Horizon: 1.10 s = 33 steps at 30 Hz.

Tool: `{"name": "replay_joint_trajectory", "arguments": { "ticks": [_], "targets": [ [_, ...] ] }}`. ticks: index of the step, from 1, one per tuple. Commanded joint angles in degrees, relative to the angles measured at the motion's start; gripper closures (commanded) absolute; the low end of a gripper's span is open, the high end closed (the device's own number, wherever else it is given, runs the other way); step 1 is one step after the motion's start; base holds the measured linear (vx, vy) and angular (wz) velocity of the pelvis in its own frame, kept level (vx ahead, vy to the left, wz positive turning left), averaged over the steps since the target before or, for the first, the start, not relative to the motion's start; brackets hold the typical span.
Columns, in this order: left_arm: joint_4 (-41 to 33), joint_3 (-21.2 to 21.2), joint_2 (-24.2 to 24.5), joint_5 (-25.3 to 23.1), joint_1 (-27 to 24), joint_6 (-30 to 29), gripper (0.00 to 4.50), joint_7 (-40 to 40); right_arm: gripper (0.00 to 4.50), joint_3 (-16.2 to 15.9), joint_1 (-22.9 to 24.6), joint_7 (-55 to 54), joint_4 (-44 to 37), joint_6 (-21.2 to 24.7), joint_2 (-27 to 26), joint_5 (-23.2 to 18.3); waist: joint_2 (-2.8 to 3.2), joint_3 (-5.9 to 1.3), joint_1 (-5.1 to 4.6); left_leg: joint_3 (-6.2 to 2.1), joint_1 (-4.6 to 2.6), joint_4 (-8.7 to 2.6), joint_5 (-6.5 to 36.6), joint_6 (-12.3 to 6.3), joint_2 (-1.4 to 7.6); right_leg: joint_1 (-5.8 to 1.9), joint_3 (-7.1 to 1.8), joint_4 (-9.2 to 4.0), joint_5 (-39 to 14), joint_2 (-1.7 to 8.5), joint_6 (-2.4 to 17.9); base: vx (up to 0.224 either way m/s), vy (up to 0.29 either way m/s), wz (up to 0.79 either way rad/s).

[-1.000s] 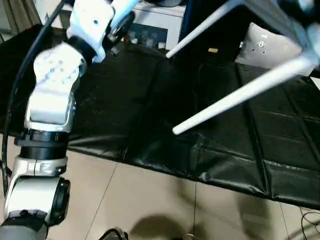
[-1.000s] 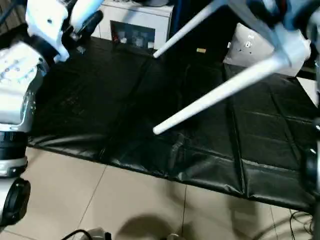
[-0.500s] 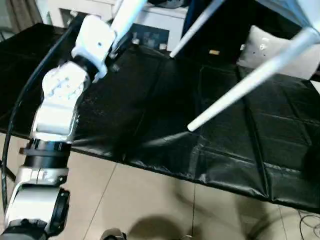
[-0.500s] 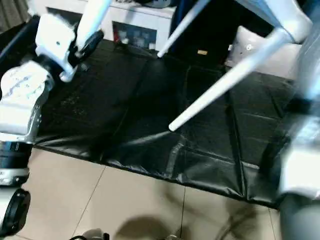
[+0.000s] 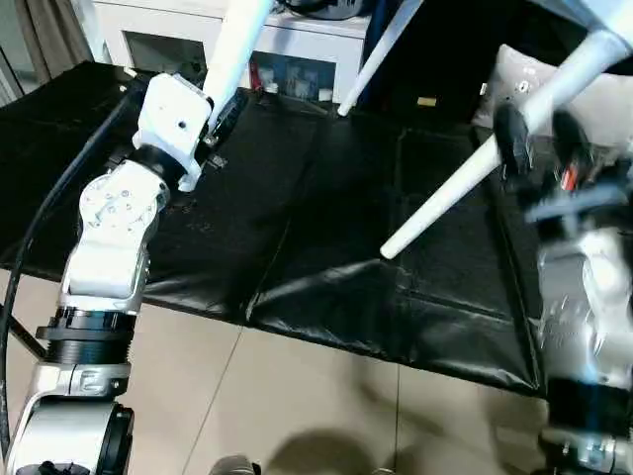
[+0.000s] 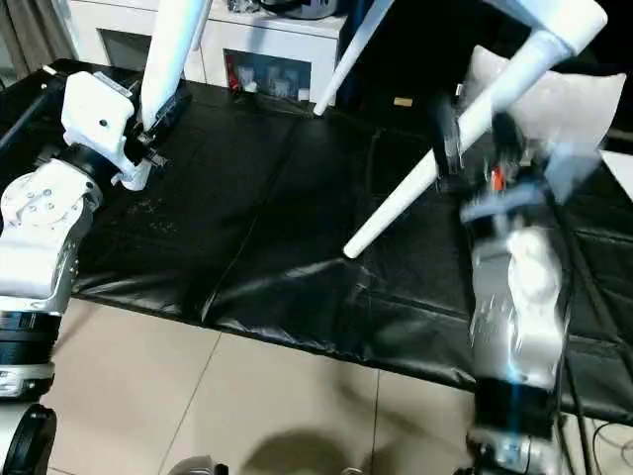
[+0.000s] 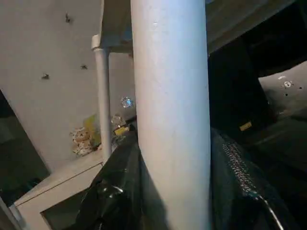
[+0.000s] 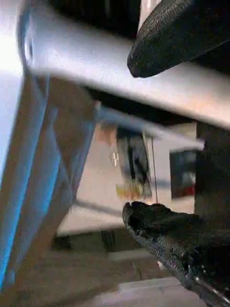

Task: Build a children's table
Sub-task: Flip table

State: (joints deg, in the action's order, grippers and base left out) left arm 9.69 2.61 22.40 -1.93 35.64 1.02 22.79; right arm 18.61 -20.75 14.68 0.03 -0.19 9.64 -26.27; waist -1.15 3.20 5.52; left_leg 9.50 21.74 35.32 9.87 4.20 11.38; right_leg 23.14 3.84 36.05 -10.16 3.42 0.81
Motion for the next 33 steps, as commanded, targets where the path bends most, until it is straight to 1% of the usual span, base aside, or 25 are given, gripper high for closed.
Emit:
{"name": "replay_joint_trajectory", "arguments": {
  "ticks": [1, 2, 3, 4, 5, 6, 9, 10, 11, 12, 13, 14, 15, 16, 17, 18, 20, 21, 23, 26, 27, 29, 30, 31, 33],
  "targets": [
    [0.82, -3.54, 0.37, -1.36, -1.36, -0.66, 2.93, 2.17, 0.0, 0.39, 0.57, -1.87, -1.04, 1.22, -0.1, 0.94, 0.96, -3.49, -0.5, -0.91, -1.49, -5.13, 22.32, 2.42, 1.18, -1.26, -2.36, -6.26, -27.06, 3.93, 3.77, 0.0, 0.0, 0.0],
    [0.89, -3.57, 0.53, -1.41, -1.4, -0.55, 2.93, 2.24, 0.0, -0.09, 0.42, -2.97, -0.91, 2.72, -0.45, 0.99, 0.65, -3.5, -0.64, -0.92, -1.42, -5.13, 22.38, 2.36, 1.16, -1.31, -2.33, -6.25, -26.89, 3.91, 3.6, 0.0, 0.0, 0.0],
    [0.88, -3.56, 0.59, -1.44, -1.48, -0.49, 2.93, 2.26, 0.0, 0.1, 0.02, -3.96, -0.25, 3.67, -0.76, 0.67, 0.81, -3.48, -0.74, -0.97, -1.32, -5.21, 22.27, 2.3, 1.13, -1.35, -2.37, -6.17, -26.83, 3.95, 3.59, 0.0, 0.0, 0.0],
    [0.72, -3.52, 0.62, -1.46, -1.69, -0.49, 2.93, 2.27, 0.0, 0.34, -0.57, -4.76, 0.8, 3.68, -0.98, 0.81, 0.86, -3.49, -0.79, -0.97, -1.36, -5.18, 22.38, 2.32, 1.15, -1.28, -2.37, -6.22, -26.97, 3.98, 3.51, 0.0, 0.0, 0.0],
    [0.71, -3.52, 0.62, -1.46, -1.7, -0.49, 2.93, 2.27, 0.0, 0.37, -0.63, -4.83, 0.9, 3.66, -0.99, 0.83, 0.84, -3.52, -0.88, -0.94, -1.4, -5.11, 22.45, 2.34, 1.1, -1.22, -2.36, -6.25, -27.23, 4.01, 3.39, 0.0, 0.0, 0.0],
    [0.63, -3.49, 0.59, -1.48, -1.87, -0.42, 2.93, 2.3, 0.0, 0.7, -1.85, -5.41, 3.0, 3.33, -0.86, 1.06, 0.83, -3.5, -0.91, -0.92, -1.41, -5.09, 22.45, 2.36, 1.13, -1.14, -2.39, -6.28, -27.3, 4.05, 3.37, 0.0, 0.0, 0.0],
    [0.59, -3.63, 0.61, -1.45, -2.19, -0.19, 2.93, 2.58, 0.0, 0.93, -3.87, -5.14, 6.53, 3.49, -0.22, 1.04, 0.92, -3.52, -1.05, -0.89, -1.36, -5.08, 22.2, 2.43, 1.12, -1.18, -2.39, -6.19, -26.71, 3.98, 3.71, 0.0, 0.0, 0.0],
    [0.87, -3.98, 0.64, -1.53, -2.2, 0.2, 2.93, 2.94, 0.0, 1.49, -6.89, -2.91, 11.07, 3.28, 0.34, -0.74, 1.19, -3.5, -0.98, -0.86, -1.48, -5.03, 22.32, 2.46, 1.13, -1.11, -2.46, -6.17, -26.29, 3.99, 3.84, 0.0, 0.0, 0.0],
    [1.05, -4.17, 0.56, -1.52, -2.24, 0.43, 2.93, 3.09, 0.0, 2.24, -9.94, -0.3, 15.71, 2.56, 0.84, -2.46, 1.01, -3.68, -1.33, -0.92, -1.45, -4.9, 22.89, 2.28, 1.04, -1.32, -2.31, -5.88, -26.03, 4.11, 4.53, 0.0, 0.0, 0.0],
    [1.26, -4.32, 0.47, -1.48, -2.24, 0.61, 2.93, 3.21, 0.0, 3.3, -12.66, 1.18, 20.04, 2.66, 1.21, -3.96, 1.23, -3.69, -1.15, -0.8, -1.46, -4.85, 22.35, 2.12, 1.07, -1.35, -2.27, -6.12, -25.66, 4.04, 4.78, 0.0, 0.0, 0.0],
    [1.28, -4.34, 0.47, -1.47, -2.24, 0.63, 2.93, 3.22, 0.0, 3.44, -12.95, 1.23, 20.52, 2.78, 1.25, -4.11, 1.18, -3.65, -1.18, -0.66, -1.7, -4.66, 22.56, 2.06, 1.09, -0.97, -2.39, -6.11, -25.26, 4.02, 5.16, 0.0, 0.0, 0.0],
    [1.3, -4.37, 0.46, -1.46, -2.24, 0.66, 2.93, 3.26, 0.0, 3.72, -13.35, 1.11, 21.23, 3.12, 1.29, -4.37, 1.13, -3.54, -1.23, -0.64, -1.66, -4.71, 22.35, 1.94, 1.09, -1.03, -2.42, -6.13, -24.93, 3.98, 5.4, 0.0, 0.0, 0.0],
    [1.32, -4.39, 0.46, -1.45, -2.24, 0.68, 2.93, 3.28, 0.0, 3.93, -13.65, 1.03, 21.76, 3.38, 1.31, -4.55, 1.26, -3.63, -0.94, -0.6, -1.51, -4.8, 21.42, 1.92, 1.19, -1.2, -2.5, -5.99, -23.79, 3.95, 5.57, 0.0, 0.0, 0.0],
    [1.5, -4.53, 0.34, -1.31, -2.14, 0.92, 2.93, 3.52, 0.0, 4.43, -15.46, 2.29, 25.56, 4.13, 2.06, -5.01, 1.03, -3.77, -0.85, -0.61, -1.29, -4.95, 20.02, 1.88, 1.28, -1.5, -2.52, -5.7, -21.67, 3.92, 6.02, 0.0, 0.0, 0.0],
    [1.63, -4.67, 0.22, -1.24, -2.03, 1.03, 2.93, 3.68, 0.0, 4.63, -16.8, 4.11, 28.35, 5.14, 2.7, -5.71, 0.68, -3.95, -0.92, -0.59, -1.09, -4.91, 19.0, 1.73, 1.26, -1.85, -2.46, -5.24, -19.92, 3.96, 7.07, 0.0, 0.0, 0.0],
    [1.43, -4.84, 0.28, -0.89, -2.25, 1.38, 2.93, 4.37, 0.0, 4.44, -17.9, 6.58, 31.06, 6.08, 3.56, -5.76, 0.74, -4.03, -0.69, -0.47, -1.12, -4.73, 18.24, 1.43, 1.24, -1.91, -2.47, -5.2, -19.05, 4.06, 7.93, 0.0, 0.0, 0.0],
    [1.21, -4.78, 0.44, -0.74, -2.56, 1.39, 2.93, 4.57, 0.0, 4.01, -18.5, 8.81, 32.42, 7.3, 4.25, -5.94, 0.69, -3.95, -0.55, -0.3, -0.88, -4.71, 16.64, 0.94, 1.31, -1.99, -2.57, -5.12, -17.56, 4.03, 8.37, 0.0, 0.0, 0.0],
    [1.17, -4.74, 0.49, -0.73, -2.67, 1.37, 2.93, 4.56, 0.0, 3.87, -18.79, 9.65, 33.05, 7.62, 4.5, -6.07, 0.74, -4.04, -0.45, -0.3, -0.89, -4.7, 15.87, 0.79, 1.41, -2.08, -2.56, -4.97, -16.58, 4.1, 8.69, 0.0, 0.0, 0.0],
    [1.05, -4.62, 0.71, -0.23, -3.53, 1.27, 2.93, 5.15, 0.0, 2.85, -18.46, 13.12, 31.88, 8.84, 5.34, -6.68, 0.54, -4.03, -0.33, -0.23, -0.83, -4.7, 15.17, 0.65, 1.45, -2.19, -2.56, -4.93, -16.12, 4.14, 8.89, 0.0, 0.0, 0.0],
    [1.14, -4.53, 0.67, 0.33, -4.66, 0.69, 2.93, 5.46, 0.0, 1.61, -16.52, 18.39, 26.44, 11.83, 6.28, -9.5, 0.49, -4.02, -0.19, -0.21, -0.86, -4.75, 14.89, 0.08, 1.57, -2.34, -2.58, -4.96, -16.06, 4.14, 8.69, 0.0, 0.0, 0.0],
    [1.53, -4.63, 0.61, 0.34, -5.29, 0.7, 2.93, 5.36, 0.0, 0.95, -14.9, 20.73, 22.44, 13.98, 6.83, -11.44, 0.39, -4.07, -0.11, -0.17, -0.82, -4.8, 13.88, -0.13, 1.59, -2.41, -2.59, -4.95, -15.23, 4.07, 8.43, 0.0, 0.0, 0.0],
    [2.18, -4.69, 0.43, 0.43, -6.0, 0.65, 2.93, 5.2, 0.0, -0.12, -12.68, 23.06, 17.69, 16.6, 7.75, -13.35, 0.35, -4.12, 0.18, -0.09, -0.84, -4.79, 12.61, -0.75, 1.59, -2.5, -2.62, -4.91, -13.86, 4.05, 8.23, 0.0, 0.0, 0.0],
    [2.6, -4.73, 0.4, 0.32, -6.29, 0.9, 2.93, 5.06, 0.0, -0.59, -11.55, 24.22, 15.36, 17.9, 8.19, -14.15, 0.34, -4.13, 0.13, -0.09, -0.81, -4.81, 12.73, -0.82, 1.56, -2.47, -2.59, -4.91, -14.47, 4.12, 8.14, 0.0, 0.0, 0.0],
    [2.97, -4.86, 0.46, 0.19, -6.62, 1.21, 2.93, 5.13, 0.0, -1.05, -10.21, 24.96, 12.68, 19.22, 8.56, -15.05, 0.43, -4.11, 0.29, -0.08, -0.89, -4.86, 12.69, -0.84, 1.6, -2.39, -2.58, -5.12, -14.91, 4.06, 7.91, 0.0, 0.0, 0.0],
    [3.29, -5.04, 0.4, 0.28, -7.14, 1.42, 2.93, 5.42, 0.0, -1.54, -8.17, 25.2, 8.76, 21.08, 8.95, -16.45, 0.37, -4.26, 0.57, -0.06, -0.95, -4.89, 11.42, -0.97, 1.67, -2.48, -2.61, -5.04, -13.63, 4.04, 7.49, 0.0, 0.0, 0.0]
  ]
}}
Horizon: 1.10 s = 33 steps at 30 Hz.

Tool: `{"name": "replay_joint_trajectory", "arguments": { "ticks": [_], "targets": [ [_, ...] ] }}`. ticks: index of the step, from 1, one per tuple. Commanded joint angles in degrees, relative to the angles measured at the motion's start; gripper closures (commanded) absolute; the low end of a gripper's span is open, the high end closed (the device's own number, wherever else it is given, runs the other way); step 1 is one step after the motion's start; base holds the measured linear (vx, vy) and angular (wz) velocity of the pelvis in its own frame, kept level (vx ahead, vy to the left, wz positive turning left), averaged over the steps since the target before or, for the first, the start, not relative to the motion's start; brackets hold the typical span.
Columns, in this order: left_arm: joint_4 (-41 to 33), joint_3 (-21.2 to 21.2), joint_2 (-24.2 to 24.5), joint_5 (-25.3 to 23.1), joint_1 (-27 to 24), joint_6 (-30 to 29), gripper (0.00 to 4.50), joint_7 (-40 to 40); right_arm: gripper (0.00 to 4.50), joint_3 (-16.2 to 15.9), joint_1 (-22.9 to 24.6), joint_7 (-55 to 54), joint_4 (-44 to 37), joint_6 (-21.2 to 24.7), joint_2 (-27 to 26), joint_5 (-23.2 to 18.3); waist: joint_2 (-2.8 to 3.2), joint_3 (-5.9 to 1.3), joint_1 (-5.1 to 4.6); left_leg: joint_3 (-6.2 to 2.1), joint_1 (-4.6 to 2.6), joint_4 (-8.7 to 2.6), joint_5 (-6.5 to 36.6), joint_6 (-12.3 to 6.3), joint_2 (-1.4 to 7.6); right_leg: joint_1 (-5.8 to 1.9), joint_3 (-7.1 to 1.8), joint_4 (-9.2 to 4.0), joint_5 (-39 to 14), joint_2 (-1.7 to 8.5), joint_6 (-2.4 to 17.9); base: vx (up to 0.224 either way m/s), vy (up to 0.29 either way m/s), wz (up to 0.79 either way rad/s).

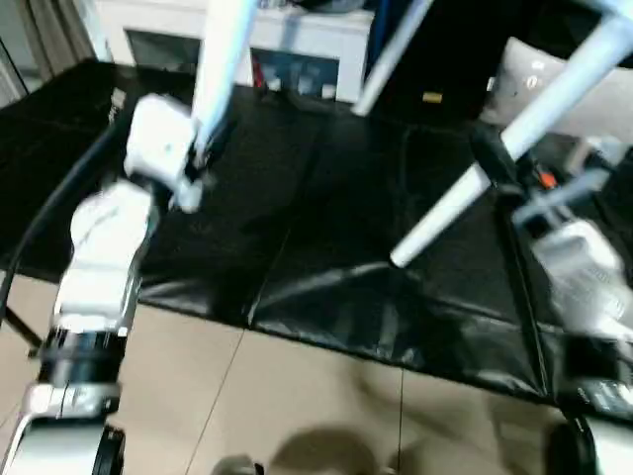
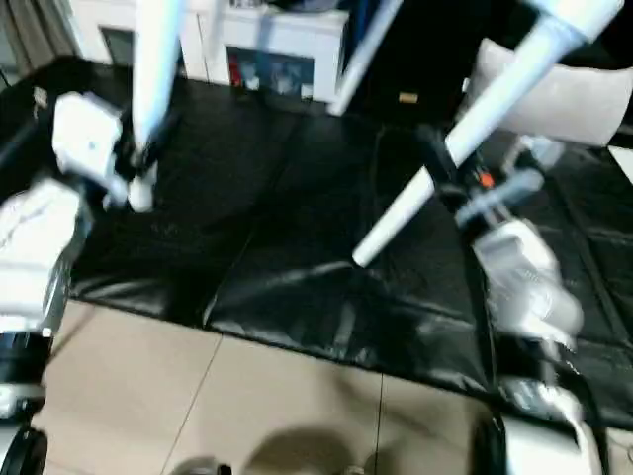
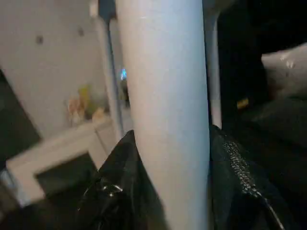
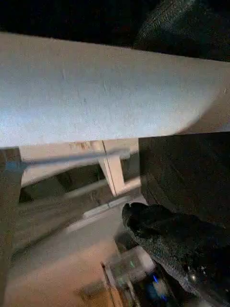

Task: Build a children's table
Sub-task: Flip table

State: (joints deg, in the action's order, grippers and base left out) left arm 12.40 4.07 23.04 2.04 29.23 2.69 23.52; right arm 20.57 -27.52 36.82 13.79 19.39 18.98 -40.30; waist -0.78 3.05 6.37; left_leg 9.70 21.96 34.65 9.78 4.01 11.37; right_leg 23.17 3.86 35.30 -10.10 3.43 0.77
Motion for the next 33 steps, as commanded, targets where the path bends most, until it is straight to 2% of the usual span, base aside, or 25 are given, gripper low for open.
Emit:
{"name": "replay_joint_trajectory", "arguments": {
  "ticks": [1, 2, 3, 4, 5, 8, 13, 15, 16, 19, 20, 21, 22, 23, 24, 25, 26, 29, 30, 31, 32, 33],
  "targets": [
    [0.79, -6.44, -0.4, -3.5, -1.06, -0.3, 2.93, 4.53, 0.0, -3.88, -0.05, 3.15, -7.46, 2.46, -0.26, -3.14, 0.05, -4.08, -0.22, -0.26, -1.16, -4.28, 11.4, -0.84, 1.66, -2.45, -2.61, -4.35, -13.6, 4.02, 7.59, 0.0, 0.0, 0.0],
    [1.48, -6.41, -0.57, -3.29, -1.54, -0.31, 2.93, 4.24, 0.0, -4.73, 2.55, 3.93, -12.2, 4.95, 0.01, -5.37, 0.09, -4.0, -0.09, -0.22, -1.18, -4.31, 11.22, -0.9, 1.64, -2.42, -2.64, -4.47, -13.54, 3.95, 7.41, 0.0, 0.0, 0.0],
    [2.04, -6.5, -0.53, -3.41, -1.8, -0.08, 2.93, 4.08, 0.0, -5.64, 4.32, 4.74, -15.21, 6.09, 0.36, -6.35, 0.07, -4.08, 0.18, -0.23, -1.33, -4.31, 11.15, -0.99, 1.75, -2.42, -2.64, -4.51, -13.33, 4.03, 7.23, 0.0, 0.0, 0.0],
    [2.66, -6.45, -0.53, -3.52, -2.03, 0.12, 2.93, 3.83, 0.0, -6.55, 6.05, 5.18, -17.8, 6.93, 0.6, -7.05, 0.14, -4.14, 0.22, -0.35, -1.14, -4.38, 10.75, -1.17, 1.8, -2.59, -2.6, -4.36, -12.52, 4.04, 7.09, 0.0, 0.0, 0.0],
    [3.08, -6.35, -0.56, -3.58, -2.21, 0.23, 2.93, 3.63, 0.0, -7.02, 7.3, 5.27, -19.63, 7.78, 0.67, -7.55, 0.17, -4.09, 0.28, -0.3, -1.23, -4.4, 10.81, -1.28, 1.77, -2.44, -2.62, -4.48, -12.37, 3.98, 6.84, 0.0, 0.0, 0.0],
    [3.81, -5.87, -0.66, -3.42, -2.46, 0.46, 2.93, 3.19, 0.0, -7.69, 9.37, 4.37, -22.41, 8.65, 0.3, -7.54, 0.31, -3.97, 0.13, -0.39, -1.19, -4.58, 12.07, -0.55, 1.82, -2.29, -2.56, -4.67, -13.81, 4.13, 7.02, 0.0, 0.0, 0.0],
    [6.25, -5.37, -0.14, -3.4, -3.18, 2.13, 2.93, 3.06, 0.0, -8.84, 11.85, 2.65, -25.66, 10.65, -1.15, -8.12, -0.01, -3.78, -0.07, -0.5, -1.32, -4.88, 14.31, 0.32, 1.85, -2.15, -2.58, -5.02, -16.36, 4.21, 6.43, 0.0, 0.0, 0.0],
    [7.64, -5.0, 0.36, -3.61, -3.73, 2.26, 2.93, 2.95, 0.0, -9.82, 12.43, 1.68, -24.72, 9.51, -1.57, -5.4, 0.06, -3.74, -0.26, -0.6, -1.26, -4.99, 15.24, 0.89, 1.81, -2.16, -2.59, -5.09, -17.05, 4.28, 5.86, 0.0, 0.0, 0.0],
    [8.2, -4.51, 0.45, -3.49, -4.44, 1.35, 2.93, 2.43, 0.0, -10.03, 12.32, 0.48, -22.57, 7.92, -1.93, -2.49, 0.0, -3.76, -0.33, -0.64, -1.39, -5.03, 15.93, 1.3, 1.82, -2.06, -2.6, -5.17, -17.87, 4.34, 5.59, 0.0, 0.0, 0.0],
    [9.39, -3.14, 0.26, -1.84, -5.68, 0.63, 2.93, 2.68, 0.0, -10.42, 12.46, -0.36, -20.92, 6.48, -2.07, 0.71, -0.08, -3.67, -0.48, -0.68, -1.61, -5.21, 17.5, 1.92, 1.9, -1.84, -2.65, -5.36, -18.76, 4.28, 5.43, 0.0, 0.0, 0.0],
    [10.35, -2.38, 0.27, -1.2, -6.16, 1.08, 2.93, 2.69, 0.0, -10.7, 12.74, -0.32, -20.66, 5.94, -2.17, 1.71, -0.31, -3.71, -0.43, -0.72, -1.82, -5.22, 18.39, 2.14, 1.98, -1.7, -2.64, -5.3, -19.13, 4.26, 5.32, 0.0, 0.0, 0.0],
    [11.74, -1.25, 0.4, -0.16, -6.88, 2.84, 2.93, 3.17, 0.0, -10.95, 13.22, -0.88, -20.18, 4.63, -2.56, 3.31, -0.79, -3.6, -0.54, -0.68, -1.74, -5.32, 19.42, 2.13, 1.9, -1.74, -2.63, -5.56, -20.17, 4.27, 4.91, 0.0, 0.0, 0.0],
    [12.59, -0.62, 0.48, 0.85, -7.36, 4.61, 2.93, 4.26, 0.0, -11.03, 13.56, -1.33, -19.9, 3.86, -2.9, 4.14, -0.79, -3.66, -0.4, -0.79, -1.73, -5.3, 19.42, 2.15, 1.85, -1.72, -2.62, -5.58, -20.79, 4.44, 4.67, 0.0, 0.0, 0.0],
    [13.79, 0.42, 0.65, 2.35, -8.25, 6.83, 2.58, 5.75, 0.0, -11.08, 14.22, -2.14, -19.57, 2.23, -3.47, 5.57, -1.14, -3.57, -0.5, -0.76, -1.59, -5.38, 19.86, 2.04, 1.75, -1.74, -2.61, -5.85, -21.84, 4.46, 4.28, 0.0, 0.0, 0.0],
    [14.47, 1.08, 0.77, 3.09, -8.78, 7.94, 2.23, 6.28, 0.0, -11.2, 14.66, -2.65, -19.49, 1.14, -3.72, 6.6, -1.02, -3.71, -0.44, -0.92, -1.81, -5.55, 20.42, 2.55, 2.0, -1.57, -2.75, -5.92, -22.05, 4.6, 3.65, 0.0, 0.0, 0.0],
    [15.06, 1.69, 0.81, 3.85, -9.1, 8.62, 2.23, 6.77, 0.0, -11.61, 15.09, -2.88, -19.56, 0.38, -3.67, 7.46, -1.0, -3.73, -0.5, -0.97, -1.89, -5.66, 20.96, 2.69, 2.06, -1.55, -2.73, -5.86, -21.68, 4.48, 3.63, 0.0, 0.0, 0.0],
    [15.73, 2.6, 0.97, 5.13, -9.84, 9.33, 2.23, 7.99, 0.0, -12.43, 15.99, -3.29, -19.61, -1.99, -3.66, 9.79, -1.51, -3.74, -0.66, -0.96, -1.85, -5.71, 21.79, 2.87, 2.07, -1.59, -2.69, -5.75, -21.66, 4.46, 3.53, 0.0, 0.0, 0.0],
    [16.58, 4.5, 1.64, 7.67, -11.92, 11.78, 1.98, 10.59, 0.0, -13.89, 18.48, -5.05, -19.7, -7.71, -3.94, 15.43, -1.57, -3.69, -0.9, -0.89, -1.71, -5.73, 22.03, 2.74, 1.93, -1.51, -2.91, -5.84, -22.97, 4.71, 3.09, 0.0, 0.0, 0.0],
    [15.61, 5.72, 1.45, 9.35, -12.9, 11.92, 1.78, 11.2, 0.0, -13.5, 19.76, -5.89, -20.56, -8.82, -4.77, 15.85, -1.4, -3.61, -0.96, -0.88, -1.72, -5.77, 22.24, 2.56, 1.95, -1.4, -2.99, -5.82, -23.06, 4.65, 3.24, 0.0, 0.0, 0.0],
    [15.61, 5.72, 1.45, 9.35, -12.9, 11.92, 1.78, 11.2, 0.0, -13.5, 19.76, -5.89, -20.56, -8.82, -4.77, 15.85, -1.51, -3.61, -1.05, -0.86, -1.68, -5.85, 22.38, 2.36, 1.99, -1.46, -3.0, -5.87, -23.13, 4.71, 3.42, 0.0, 0.0, 0.0],
    [13.28, 7.64, 1.0, 12.57, -14.85, 11.89, 1.74, 12.28, 0.0, -12.79, 22.59, -6.83, -22.76, -10.26, -6.21, 16.19, -1.33, -3.58, -1.06, -0.92, -1.8, -5.83, 22.71, 2.25, 2.05, -1.34, -3.0, -5.86, -23.29, 4.67, 3.81, 0.0, 0.0, 0.0],
    [12.19, 8.22, 0.87, 13.75, -15.73, 11.6, 1.67, 12.65, 0.0, -12.67, 23.87, -7.05, -23.79, -10.87, -6.68, 16.34, -1.37, -3.54, -1.06, -0.83, -1.76, -5.89, 22.76, 2.1, 2.14, -1.3, -3.11, -6.0, -23.02, 4.72, 3.96, 0.0, 0.0, 0.0]
  ]
}}
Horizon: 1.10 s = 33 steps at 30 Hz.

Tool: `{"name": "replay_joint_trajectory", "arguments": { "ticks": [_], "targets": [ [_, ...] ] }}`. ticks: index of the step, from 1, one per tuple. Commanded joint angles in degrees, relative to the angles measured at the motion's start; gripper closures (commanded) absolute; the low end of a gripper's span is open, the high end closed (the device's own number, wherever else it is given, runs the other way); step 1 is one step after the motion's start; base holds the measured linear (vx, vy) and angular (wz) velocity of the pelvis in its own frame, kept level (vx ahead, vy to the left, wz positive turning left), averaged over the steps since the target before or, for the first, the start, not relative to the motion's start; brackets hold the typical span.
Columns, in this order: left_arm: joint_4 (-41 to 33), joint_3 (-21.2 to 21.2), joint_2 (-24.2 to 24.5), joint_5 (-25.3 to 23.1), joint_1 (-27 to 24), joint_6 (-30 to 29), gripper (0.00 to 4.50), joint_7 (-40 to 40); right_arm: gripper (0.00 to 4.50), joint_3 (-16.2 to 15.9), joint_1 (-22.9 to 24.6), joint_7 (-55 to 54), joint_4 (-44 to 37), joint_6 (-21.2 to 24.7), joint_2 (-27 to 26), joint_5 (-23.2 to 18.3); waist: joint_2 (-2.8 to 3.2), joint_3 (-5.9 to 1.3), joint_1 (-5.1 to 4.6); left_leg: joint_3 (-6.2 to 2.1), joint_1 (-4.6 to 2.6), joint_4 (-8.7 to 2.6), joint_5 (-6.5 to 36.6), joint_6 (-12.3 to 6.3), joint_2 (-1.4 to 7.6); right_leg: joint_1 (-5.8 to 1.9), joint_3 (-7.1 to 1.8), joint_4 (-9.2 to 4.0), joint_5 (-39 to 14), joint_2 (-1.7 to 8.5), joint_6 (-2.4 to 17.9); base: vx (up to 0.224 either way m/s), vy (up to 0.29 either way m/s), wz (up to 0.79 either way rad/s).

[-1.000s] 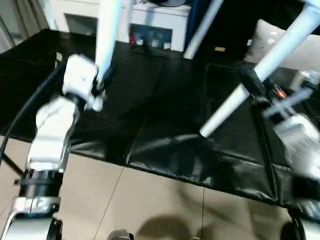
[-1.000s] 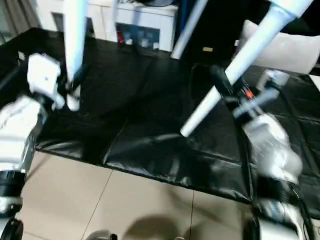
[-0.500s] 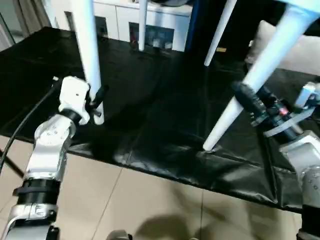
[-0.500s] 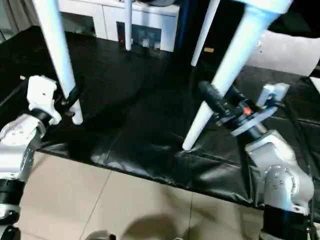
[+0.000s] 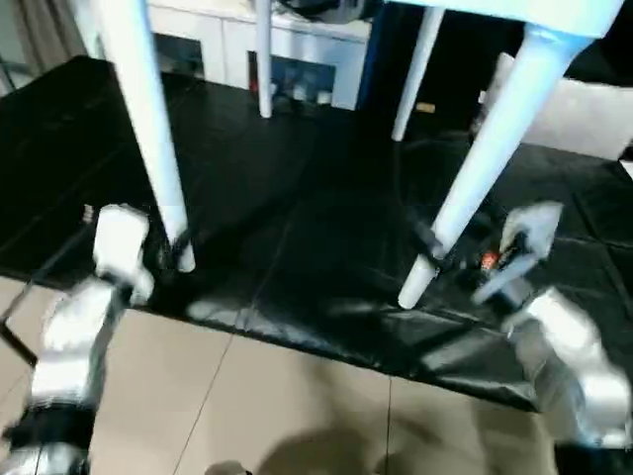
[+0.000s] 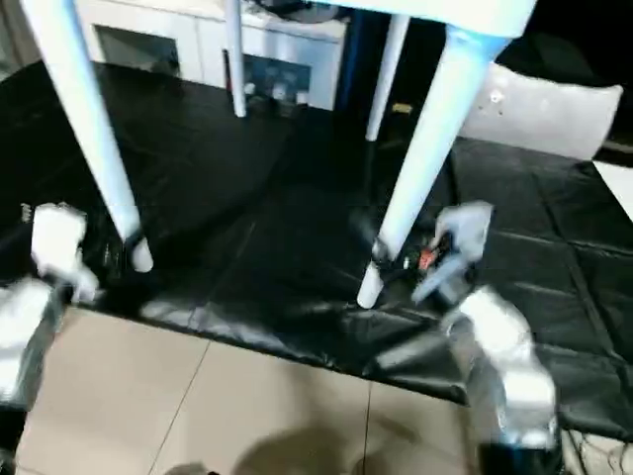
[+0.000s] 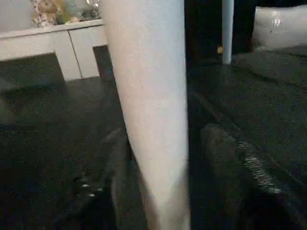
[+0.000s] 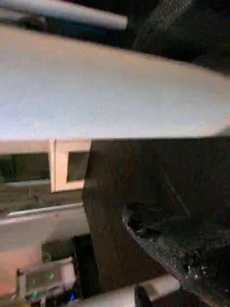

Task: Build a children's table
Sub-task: Flip table

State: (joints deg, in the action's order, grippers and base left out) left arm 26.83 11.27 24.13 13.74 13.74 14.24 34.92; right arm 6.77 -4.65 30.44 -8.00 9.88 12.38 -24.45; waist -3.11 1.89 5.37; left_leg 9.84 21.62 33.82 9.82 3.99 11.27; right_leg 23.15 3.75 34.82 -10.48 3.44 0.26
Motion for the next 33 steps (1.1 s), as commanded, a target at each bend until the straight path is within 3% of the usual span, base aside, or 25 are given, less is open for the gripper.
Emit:
{"name": "replay_joint_trajectory", "arguments": {
  "ticks": [1, 3, 5, 6, 7, 10, 11, 12, 14, 17, 19, 22, 25, 26, 27, 28, 29, 30, 31, 32, 33],
  "targets": [
    [-6.05, 2.11, -1.0, 4.89, -2.51, -1.77, 1.42, 1.29, 0.0, 1.37, 4.07, -1.07, -4.34, -2.46, -0.57, 0.76, 1.14, -2.22, -0.22, -1.04, -1.18, -5.22, 23.6, 2.08, 2.29, -1.36, -2.99, -5.48, -22.36, 4.66, 4.86, 0.0, 0.0, 0.0],
    [-10.87, 3.22, -2.02, 8.21, -5.41, -4.79, 1.42, 1.04, 0.0, 1.59, 7.7, -2.0, -6.95, -4.08, -1.09, 1.48, 1.67, -2.0, -0.18, -1.14, -1.31, -5.44, 25.74, 2.21, 2.54, -1.33, -3.02, -5.41, -22.25, 4.61, 5.84, 0.0, 0.0, 0.0],
    [-16.37, 2.64, -2.85, 9.94, -9.02, -7.55, 1.42, 0.54, 0.0, 1.9, 10.75, -2.95, -9.56, -4.02, -1.34, 1.31, 1.56, -1.92, -0.53, -1.07, -1.22, -5.42, 26.21, 1.8, 2.33, -1.39, -2.96, -5.63, -23.21, 4.36, 5.53, 0.0, 0.0, 0.0],
    [-16.37, 2.64, -2.85, 9.94, -9.02, -7.55, 1.42, 0.54, 0.0, 1.9, 10.75, -2.95, -9.56, -4.02, -1.34, 1.31, 1.98, -1.79, -0.44, -1.13, -1.22, -5.42, 26.23, 1.71, 2.29, -1.34, -3.01, -5.7, -23.88, 4.44, 5.42, 0.0, 0.0, 0.0],
    [-18.57, 2.28, -3.2, 10.61, -10.6, -8.26, 1.42, 0.4, 0.0, 1.85, 12.01, -3.18, -10.63, -4.19, -1.43, 1.34, 1.96, -1.48, -0.54, -1.13, -1.2, -5.44, 26.86, 1.45, 2.27, -1.24, -2.99, -6.09, -26.19, 4.41, 4.67, 0.0, 0.0, 0.0],
    [-31.04, -3.53, -4.66, 11.35, -17.97, -12.21, 1.42, -1.07, 0.0, 1.15, 17.47, -3.04, -16.4, -1.98, -1.12, -0.02, 1.98, -1.26, -0.62, -1.25, -1.25, -5.43, 27.7, 1.21, 2.37, -1.17, -3.11, -6.63, -31.1, 4.54, 2.82, 0.0, 0.0, 0.0],
    [-33.68, -6.09, -5.47, 10.29, -19.24, -13.24, 1.42, -2.02, 0.0, 0.46, 18.83, -3.27, -17.66, -0.24, -0.88, -0.32, 1.44, -0.9, -0.63, -1.21, -1.13, -5.52, 27.87, 0.9, 2.38, -0.98, -3.14, -6.92, -32.66, 4.33, 2.02, 0.0, 0.0, 0.0],
    [-35.16, -7.46, -6.02, 9.58, -19.85, -14.1, 1.42, -2.59, 0.0, -0.06, 19.67, -3.53, -18.36, 0.78, -0.79, -0.38, 1.67, -0.89, -0.6, -1.27, -1.22, -5.55, 27.81, 0.91, 2.36, -0.96, -3.17, -6.91, -33.22, 4.31, 1.67, 0.0, 0.0, 0.0],
    [-35.72, -8.49, -7.16, 9.2, -19.84, -14.84, 1.42, -3.6, 0.0, -0.99, 20.06, -4.05, -18.41, 2.65, -0.7, -0.45, 1.85, -0.72, -0.73, -1.25, -1.63, -5.42, 28.19, 1.11, 1.96, -0.62, -2.83, -7.78, -36.36, 4.11, -0.11, 0.0, 0.0, 0.0],
    [-34.24, -10.6, -10.65, 6.72, -19.35, -15.47, 1.42, -5.62, 0.0, -4.34, 18.88, -6.63, -15.25, 4.59, -1.28, 3.05, 1.64, -0.52, -1.13, -1.5, -1.23, -5.38, 27.7, 1.56, 1.47, -0.91, -2.36, -8.52, -39.87, 4.16, -2.67, 0.0, 0.0, 0.0],
    [-34.17, -10.91, -11.03, 6.3, -19.57, -15.76, 1.42, -5.79, 0.0, -4.92, 18.62, -7.16, -14.86, 5.0, -1.42, 3.57, 1.74, -0.53, -1.58, -1.75, -1.54, -5.31, 28.82, 1.78, 1.41, -0.83, -2.06, -8.83, -40.57, 4.21, -2.81, 0.0, 0.0, 0.0],
    [-35.89, -12.04, -11.0, 6.08, -20.99, -17.61, 1.42, -6.53, 0.0, -5.36, 18.31, -8.54, -14.54, 5.99, -2.32, 3.81, 1.72, -0.8, -2.21, -2.03, -1.3, -5.68, 28.98, 1.7, 1.6, -1.39, -1.91, -8.53, -37.73, 4.23, -2.02, 0.0, 0.0, 0.0],
    [-37.43, -12.9, -10.46, 6.21, -21.66, -19.43, 1.42, -7.42, 0.0, -5.46, 18.09, -9.64, -14.18, 6.44, -2.67, 4.78, 1.88, -0.68, -2.67, -2.03, -1.26, -5.8, 29.56, 1.49, 1.69, -1.05, -2.2, -8.34, -35.36, 4.13, -0.94, 0.0, 0.0, 0.0],
    [-37.69, -13.21, -10.32, 6.32, -21.8, -19.78, 1.42, -7.51, 0.0, -5.99, 17.95, -10.39, -13.84, 6.73, -2.56, 5.9, 2.59, -0.84, -2.7, -1.86, -0.34, -5.79, 24.2, 0.76, 1.75, -0.94, -2.57, -7.93, -27.69, 3.82, 1.12, 0.0, 0.0, 0.0],
    [-37.95, -13.46, -10.28, 6.32, -21.88, -20.05, 1.42, -7.59, 0.0, -6.42, 17.89, -10.96, -13.75, 6.91, -2.44, 6.8, 2.18, -0.99, -2.93, -1.46, 0.19, -5.67, 21.07, -0.09, 1.68, -0.93, -2.56, -7.8, -22.99, 3.38, 2.45, 0.0, 0.0, 0.0],
    [-38.09, -13.59, -10.48, 6.0, -21.86, -20.26, 1.42, -7.49, 0.0, -6.7, 17.96, -11.33, -13.93, 6.9, -2.55, 7.0, 2.62, -2.5, -2.98, -0.47, 1.8, -4.26, 3.06, -5.26, 0.92, 0.0, -1.82, -6.33, 0.22, 1.82, 8.29, 0.0, 0.0, 0.0],
    [-37.99, -13.89, -10.52, 5.7, -21.77, -20.89, 1.42, -7.31, 0.0, -6.77, 18.23, -11.84, -14.18, 7.12, -2.57, 7.25, 3.11, -3.28, -2.97, -0.02, 1.91, -2.74, -3.11, -7.33, 0.24, 0.79, -1.59, -5.82, 8.37, 1.46, 10.15, 0.0, 0.0, 0.0],
    [-37.88, -14.07, -10.54, 5.47, -21.69, -21.33, 1.42, -7.19, 0.0, -6.74, 18.43, -12.14, -14.37, 7.26, -2.61, 7.32, 2.67, -4.57, -3.52, 0.0, 3.28, -1.05, -10.6, -11.88, -1.22, 0.64, -0.71, -5.08, 18.93, 1.39, 11.78, 0.0, 0.0, 0.0],
    [-37.25, -14.42, -10.59, 5.13, -21.37, -21.52, 1.42, -6.78, 0.0, -6.72, 18.52, -12.51, -14.31, 7.69, -2.72, 7.15, 3.17, -4.82, -3.02, 0.06, 3.78, -0.35, -9.43, -15.1, -1.5, 1.78, -0.05, -6.09, 18.31, 1.57, 12.27, -0.074, 0.007, 0.0],
    [-37.09, -14.51, -10.6, 5.06, -21.31, -21.54, 1.42, -6.67, 0.0, -6.72, 18.55, -12.61, -14.3, 7.81, -2.75, 7.11, 2.87, -4.81, -3.17, 0.15, 3.93, 0.03, -5.46, -15.78, -1.46, 2.06, 0.09, -7.02, 13.38, 1.87, 11.83, -0.108, 0.013, 0.02],
    [-36.84, -14.65, -10.61, 4.96, -21.21, -21.58, 1.42, -6.5, 0.0, -6.72, 18.6, -12.75, -14.27, 7.99, -2.79, 7.05, 3.18, -3.65, -3.46, 0.13, 3.52, -0.3, 9.2, -13.67, -0.84, 2.43, 1.07, -9.16, -10.47, 2.6, 9.0, -0.108, 0.013, 0.02]
  ]
}}
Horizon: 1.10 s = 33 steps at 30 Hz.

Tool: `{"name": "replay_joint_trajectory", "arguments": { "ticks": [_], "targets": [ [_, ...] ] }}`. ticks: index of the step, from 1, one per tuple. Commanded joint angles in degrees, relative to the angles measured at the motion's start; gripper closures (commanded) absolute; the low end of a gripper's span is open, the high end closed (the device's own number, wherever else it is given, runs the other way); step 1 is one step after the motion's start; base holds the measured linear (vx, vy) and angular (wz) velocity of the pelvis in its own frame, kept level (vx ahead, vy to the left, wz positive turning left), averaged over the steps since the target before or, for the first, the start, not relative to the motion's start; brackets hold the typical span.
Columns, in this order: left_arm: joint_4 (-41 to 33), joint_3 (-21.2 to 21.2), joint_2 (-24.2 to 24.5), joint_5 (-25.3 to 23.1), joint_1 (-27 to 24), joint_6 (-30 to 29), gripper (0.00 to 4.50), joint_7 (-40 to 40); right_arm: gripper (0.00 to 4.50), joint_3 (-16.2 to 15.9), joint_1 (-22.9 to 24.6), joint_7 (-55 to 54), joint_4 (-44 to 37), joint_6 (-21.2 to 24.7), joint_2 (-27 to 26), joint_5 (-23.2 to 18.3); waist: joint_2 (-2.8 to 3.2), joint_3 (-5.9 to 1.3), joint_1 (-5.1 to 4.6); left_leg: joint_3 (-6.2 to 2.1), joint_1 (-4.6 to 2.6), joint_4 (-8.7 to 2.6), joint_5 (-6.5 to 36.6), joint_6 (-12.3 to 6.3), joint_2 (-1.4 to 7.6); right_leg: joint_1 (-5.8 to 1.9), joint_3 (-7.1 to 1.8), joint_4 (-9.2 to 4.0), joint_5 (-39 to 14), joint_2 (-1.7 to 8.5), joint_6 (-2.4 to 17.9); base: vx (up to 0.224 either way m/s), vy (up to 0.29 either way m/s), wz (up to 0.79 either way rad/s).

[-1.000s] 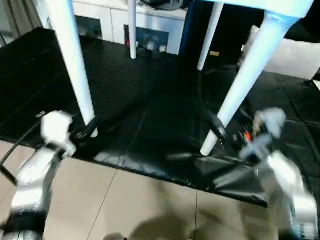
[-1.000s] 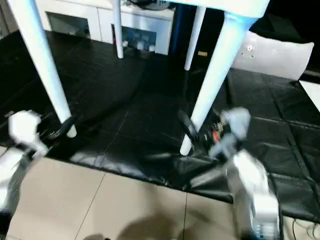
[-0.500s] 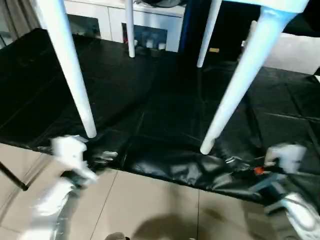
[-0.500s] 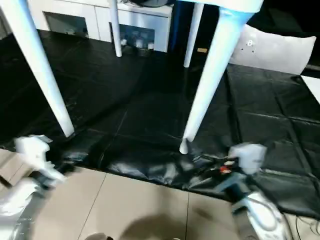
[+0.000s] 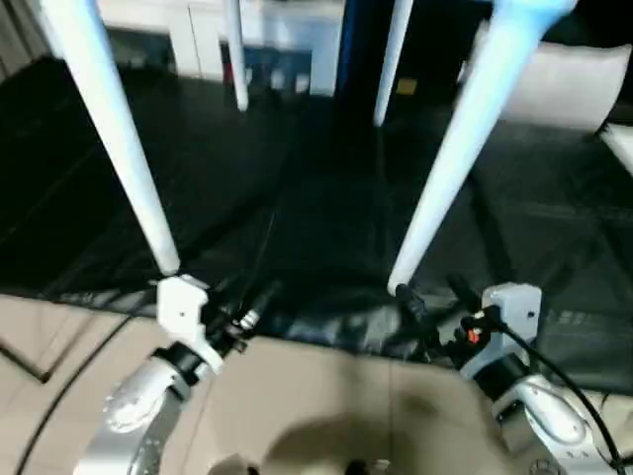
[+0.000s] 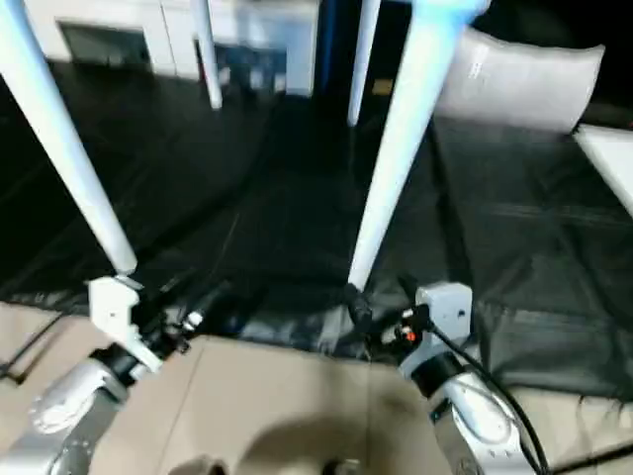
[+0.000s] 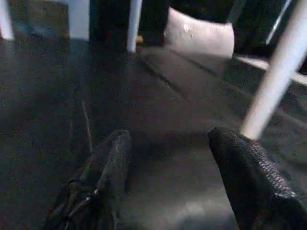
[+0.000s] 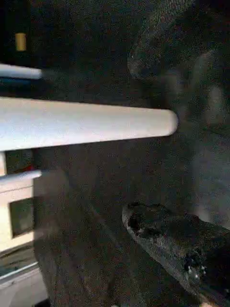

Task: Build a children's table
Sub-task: Flip table

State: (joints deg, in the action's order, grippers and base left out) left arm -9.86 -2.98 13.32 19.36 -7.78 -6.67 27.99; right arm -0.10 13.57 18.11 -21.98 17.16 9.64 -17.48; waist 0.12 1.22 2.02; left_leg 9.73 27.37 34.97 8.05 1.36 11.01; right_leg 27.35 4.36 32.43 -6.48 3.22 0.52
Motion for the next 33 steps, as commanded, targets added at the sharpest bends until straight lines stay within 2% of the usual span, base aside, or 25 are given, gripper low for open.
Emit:
{"name": "replay_joint_trajectory", "arguments": {
  "ticks": [1, 2, 3, 4, 5, 6, 7, 8, 9, 10, 11, 12, 13, 14, 15, 16, 17, 18, 19, 21, 22, 24, 26, 27, 33],
  "targets": [
    [1.04, -1.09, 0.3, -1.37, 0.77, -0.04, 1.42, 1.19, 0.0, 0.01, 0.38, -0.14, -0.05, 0.37, 0.2, 0.3, 0.19, -2.24, -0.25, 0.2, -3.91, -1.13, 19.63, -8.5, -0.23, -1.05, 1.21, -7.62, -28.79, 2.98, 5.97, -0.172, 0.026, -0.04],
    [1.04, -1.09, 0.3, -1.37, 0.77, -0.04, 1.42, 1.19, 0.0, 0.01, 0.38, -0.14, -0.05, 0.37, 0.2, 0.3, 1.1, -0.64, -1.94, -0.31, -7.38, -0.06, 35.32, -2.21, -0.08, 0.42, 5.03, -11.21, -49.46, 1.96, -3.19, -0.113, 0.016, -0.02],
    [2.59, -1.68, -0.11, -0.97, 1.42, 0.15, 1.42, 2.04, 0.0, 0.08, 0.35, 0.15, 0.43, -0.03, 0.47, 0.49, 4.16, 1.8, -1.53, -2.35, -2.48, -9.54, 54.26, 2.11, 4.7, -5.35, 8.61, -0.11, -43.56, -0.77, -5.12, -0.15, 0.02, -0.15],
    [3.02, -1.83, -0.23, -0.8, 1.6, 0.18, 1.42, 2.26, 0.0, 0.1, 0.34, 0.25, 0.57, -0.16, 0.56, 0.56, 2.89, 1.7, 2.13, -1.1, 4.71, -12.53, 58.77, 6.2, 5.2, -11.43, 5.15, 14.42, -31.03, 0.48, -0.64, -0.135, 0.09, -0.14],
    [3.15, -2.21, -0.11, -0.68, 1.71, 0.27, 1.42, 2.81, 0.0, 0.29, 0.33, 0.57, 0.62, -0.29, 0.57, 0.26, 3.76, 1.27, 5.72, 6.25, 4.77, -13.85, 64.51, 10.74, 0.09, -12.52, 7.73, 14.38, -26.13, -2.21, 1.38, -0.135, 0.09, -0.14],
    [3.51, -2.79, 0.29, -0.4, 1.71, 0.02, 1.42, 3.75, 0.0, 0.45, 0.2, 1.74, 1.08, -1.19, 0.53, -0.43, 2.55, -0.37, 8.65, 7.23, 4.48, -11.27, 47.96, 9.59, 3.37, -13.34, -1.0, 17.34, -40.97, 0.2, -0.13, -0.141, -0.012, 0.11],
    [3.81, -2.98, 0.54, -0.14, 1.53, 0.09, 1.42, 4.48, 0.0, -0.11, 0.19, 3.09, 1.41, -2.01, 1.11, -0.38, -4.13, -0.01, 3.24, 1.21, -7.72, 11.63, 18.73, 6.68, 1.13, 1.74, -5.24, -1.88, -77.61, 8.46, -6.52, 0.066, -0.193, 0.2],
    [4.01, -3.09, 0.69, 0.39, 1.39, -0.45, 1.42, 5.13, 0.0, -0.76, 0.29, 4.74, 1.41, -2.51, 1.84, -0.63, -0.4, 0.22, 4.85, -2.1, -6.64, 11.39, 9.63, 2.3, -0.38, 0.29, -9.63, -5.18, -80.69, 10.2, -3.12, 0.066, -0.193, 0.2],
    [4.46, -3.66, 1.24, 0.15, 1.46, -1.48, 1.42, 5.69, 0.0, -1.13, 0.58, 6.42, 1.04, -2.49, 2.55, -1.46, -1.17, 3.1, 5.24, -4.85, -0.75, 11.93, 6.51, 0.38, -2.52, -5.58, -10.44, -4.28, -74.87, 8.93, 0.02, 0.101, -0.07, 0.02],
    [4.6, -3.89, 1.41, 0.1, 1.48, -1.67, 1.42, 6.07, 0.0, -1.17, 0.71, 6.89, 0.87, -2.35, 2.74, -1.85, -0.86, 3.1, 5.96, -5.79, -2.23, 11.01, 6.83, 1.66, -2.21, -5.54, -10.27, -3.44, -71.43, 8.2, 1.26, -0.066, 0.036, 0.17],
    [4.99, -4.61, 1.92, -0.13, 1.57, -2.22, 1.14, 7.2, 0.0, -1.19, 1.08, 8.11, 0.34, -1.88, 3.2, -3.09, 0.3, 1.04, 6.13, -5.45, -6.77, 5.77, 13.21, 3.16, -0.45, -5.13, -8.61, -0.58, -53.92, 5.99, 3.94, -0.113, 0.055, 0.27],
    [5.55, -5.16, 2.52, 0.02, 1.59, -3.59, 1.09, 8.19, 0.0, -1.29, 1.3, 9.47, 0.45, -1.41, 3.85, -3.9, 1.65, 1.09, 5.27, -5.78, -7.19, -0.41, 19.76, 4.44, 1.98, -5.79, -5.59, 1.97, -35.45, 2.75, 7.28, -0.104, 0.031, 0.33],
    [6.0, -5.42, 2.82, 0.17, 1.61, -4.47, 1.09, 8.9, 0.0, -1.42, 1.41, 10.32, 0.61, -1.12, 4.33, -4.35, 1.19, 0.65, 4.53, -6.13, -7.45, -2.2, 22.68, 3.54, 3.33, -6.27, -5.38, 2.68, -28.28, 2.22, 7.86, -0.065, 0.049, 0.15],
    [6.45, -5.71, 3.04, 0.01, 1.64, -4.99, 1.05, 9.17, 0.0, -1.59, 1.44, 10.97, 0.95, -0.95, 4.65, -4.51, 2.74, 0.35, 4.21, -6.49, -8.0, -4.08, 26.53, 2.34, 4.13, -7.05, -5.18, 2.85, -19.63, 3.13, 9.48, -0.017, 0.07, 0.0],
    [7.22, -6.21, 3.42, -0.28, 1.67, -5.89, 0.95, 9.63, 0.0, -1.9, 1.5, 12.08, 1.53, -0.66, 5.22, -4.77, 2.86, -0.01, 3.48, -6.03, -7.42, -4.8, 25.01, 1.42, 3.58, -8.56, -4.92, 1.96, -14.66, 4.1, 10.16, -0.017, 0.07, 0.0],
    [9.67, -7.64, 4.3, -2.14, 2.05, -6.69, 0.81, 9.74, 0.0, -2.54, 1.48, 14.32, 3.29, -0.48, 6.04, -4.99, 2.06, -0.14, 2.78, -5.27, -6.75, -5.12, 22.96, 1.07, 2.8, -9.55, -4.97, 0.96, -12.68, 4.81, 10.01, 0.012, 0.077, -0.09],
    [11.27, -8.14, 4.33, -2.85, 2.21, -6.73, 0.7, 9.86, 0.0, -3.01, 1.21, 15.37, 4.94, -0.65, 6.47, -4.64, 2.28, -0.06, 2.67, -5.11, -6.82, -5.41, 22.93, 1.01, 2.7, -9.51, -4.98, 0.55, -13.19, 4.93, 9.75, 0.0, 0.0, 0.0],
    [13.13, -8.04, 3.79, -3.33, 2.37, -7.47, 0.67, 9.05, 0.0, -3.58, 0.59, 16.41, 7.59, -0.9, 6.74, -4.2, 1.39, -0.23, 2.01, -4.49, -6.81, -5.15, 20.35, 0.51, 2.37, -9.71, -5.26, -0.15, -12.55, 5.29, 9.61, 0.025, 0.067, -0.05],
    [15.58, -7.83, 3.31, -4.46, 2.92, -7.68, 0.61, 7.74, 0.0, -4.13, -0.33, 16.57, 10.42, -1.34, 6.67, -3.25, 1.34, -0.4, 1.72, -4.4, -6.45, -5.13, 17.89, 0.19, 2.26, -10.12, -5.21, -0.12, -11.24, 5.54, 9.76, 0.0, 0.0, 0.0],
    [19.3, -7.69, 2.87, -5.39, 3.97, -7.81, 0.36, 6.36, 0.0, -4.36, -1.48, 16.87, 13.93, -1.36, 6.12, -2.86, 1.56, -0.89, 0.77, -4.05, -6.53, -4.8, 14.41, -0.35, 2.19, -10.05, -5.24, -0.42, -7.66, 5.61, 10.32, 0.019, 0.03, -0.01],
    [21.89, -7.5, 2.39, -5.7, 4.55, -8.05, 0.36, 5.51, 0.0, -4.52, -2.18, 16.95, 16.27, -1.33, 5.75, -2.58, 1.49, -0.61, 0.43, -4.12, -6.42, -4.99, 13.75, -0.72, 2.24, -9.91, -5.12, -0.3, -5.65, 5.44, 10.59, 0.0, 0.0, 0.0],
    [33.05, -6.71, 0.12, -6.5, 6.88, -9.9, 0.16, 2.33, 0.0, -6.22, -5.38, 17.76, 26.78, -2.14, 5.08, -0.21, 0.57, -0.37, -0.5, -3.74, -6.34, -4.82, 13.2, -1.81, 1.68, -9.9, -4.91, -0.55, -4.35, 5.42, 12.32, 0.0, 0.0, 0.0],
    [34.93, -6.74, -0.07, -6.47, 6.98, -10.05, 0.07, 2.6, 0.0, -6.47, -5.89, 18.1, 28.86, -2.43, 4.85, 0.02, 0.76, -0.41, -0.25, -3.61, -6.39, -4.75, 12.19, -2.16, 2.05, -9.96, -5.1, -0.63, -4.28, 5.83, 12.64, 0.0, 0.0, 0.0],
    [42.47, -6.84, -0.73, -7.71, 7.64, -8.78, 0.07, 1.53, 0.0, -8.05, -8.02, 18.01, 37.75, -3.67, 4.51, 2.33, 0.32, -0.39, -0.28, -3.43, -6.4, -4.72, 11.52, -3.1, 2.21, -9.93, -5.08, -0.47, -2.77, 5.79, 13.16, 0.0, 0.0, 0.0],
    [52.36, -4.81, -2.8, -7.62, 8.49, -6.6, 0.07, -0.36, 0.0, -10.0, -10.81, 17.75, 51.78, -5.85, 2.78, 5.64, -0.09, -0.21, 0.24, -3.23, -6.51, -4.82, 10.26, -5.04, 2.87, -9.97, -4.9, -0.32, 0.95, 6.3, 15.9, 0.0, 0.0, 0.0]
  ]
}}
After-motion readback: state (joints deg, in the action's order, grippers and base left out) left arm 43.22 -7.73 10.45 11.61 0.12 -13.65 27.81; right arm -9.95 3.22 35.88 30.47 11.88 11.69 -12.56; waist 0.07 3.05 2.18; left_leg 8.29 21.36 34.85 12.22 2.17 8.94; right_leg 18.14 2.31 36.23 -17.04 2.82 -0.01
